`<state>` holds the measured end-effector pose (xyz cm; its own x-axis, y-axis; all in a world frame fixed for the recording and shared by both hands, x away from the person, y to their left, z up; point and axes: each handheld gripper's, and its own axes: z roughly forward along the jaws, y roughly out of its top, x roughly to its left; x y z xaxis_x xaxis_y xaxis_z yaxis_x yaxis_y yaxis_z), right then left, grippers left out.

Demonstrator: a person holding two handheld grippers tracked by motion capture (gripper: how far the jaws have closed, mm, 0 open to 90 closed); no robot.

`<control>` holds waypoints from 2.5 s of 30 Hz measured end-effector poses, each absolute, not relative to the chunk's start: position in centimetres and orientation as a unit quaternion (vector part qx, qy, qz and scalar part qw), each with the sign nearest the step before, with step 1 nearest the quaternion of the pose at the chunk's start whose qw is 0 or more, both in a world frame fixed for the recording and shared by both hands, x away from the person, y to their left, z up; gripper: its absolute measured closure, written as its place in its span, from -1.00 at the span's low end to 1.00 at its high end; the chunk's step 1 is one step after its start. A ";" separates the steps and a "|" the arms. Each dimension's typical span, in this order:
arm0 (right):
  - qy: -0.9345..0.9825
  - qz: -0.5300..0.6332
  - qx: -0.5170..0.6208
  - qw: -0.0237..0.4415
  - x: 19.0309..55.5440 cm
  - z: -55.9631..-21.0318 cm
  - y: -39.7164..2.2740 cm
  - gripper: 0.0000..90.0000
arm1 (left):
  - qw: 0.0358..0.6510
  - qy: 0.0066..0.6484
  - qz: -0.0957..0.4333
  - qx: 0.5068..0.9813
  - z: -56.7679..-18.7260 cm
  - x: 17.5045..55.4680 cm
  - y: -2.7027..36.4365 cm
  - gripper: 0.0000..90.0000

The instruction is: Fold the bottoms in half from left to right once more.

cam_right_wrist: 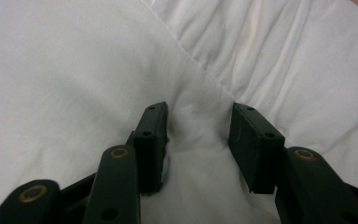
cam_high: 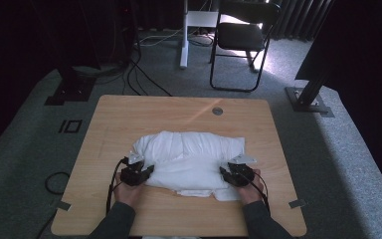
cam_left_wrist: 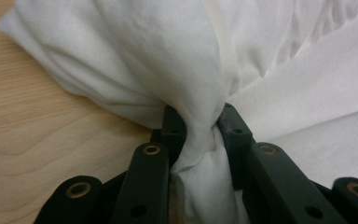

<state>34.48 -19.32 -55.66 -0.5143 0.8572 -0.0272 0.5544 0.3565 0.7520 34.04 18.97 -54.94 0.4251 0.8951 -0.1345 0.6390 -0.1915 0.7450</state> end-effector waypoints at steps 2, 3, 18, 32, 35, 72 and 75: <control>0.797 0.356 0.441 0.208 34.3 -55.6 -19.1 0.22 | 0.395 0.515 0.169 0.742 -54.2 34.1 19.8 0.73; 0.799 0.359 0.438 0.203 34.3 -55.6 -19.0 0.21 | 0.404 0.515 0.168 0.737 -53.8 34.1 20.3 0.74; 0.796 0.398 0.396 0.226 33.9 -51.6 -16.9 0.10 | 0.447 0.482 0.190 0.729 -49.5 34.3 21.3 0.74; 0.809 0.402 0.363 0.227 34.7 -50.7 -13.7 0.08 | 0.451 0.477 0.189 0.731 -48.2 35.2 20.9 0.74; 0.807 0.408 0.364 0.222 34.8 -50.6 -13.4 0.07 | 0.452 0.478 0.187 0.729 -48.0 35.3 20.8 0.74; 0.809 0.394 0.381 0.214 35.8 -51.9 -14.3 0.06 | 0.407 0.521 0.065 0.747 -55.3 36.6 20.0 0.55; 0.807 0.397 0.385 0.208 36.3 -52.0 -14.1 0.06 | 0.401 0.515 0.079 0.753 -55.1 36.5 19.9 0.72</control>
<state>36.32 -14.10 -52.01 -0.6178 0.7858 -0.0306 0.4557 0.3894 0.8005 36.48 19.87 -55.09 0.4574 0.8393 -0.2938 0.7122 -0.1479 0.6862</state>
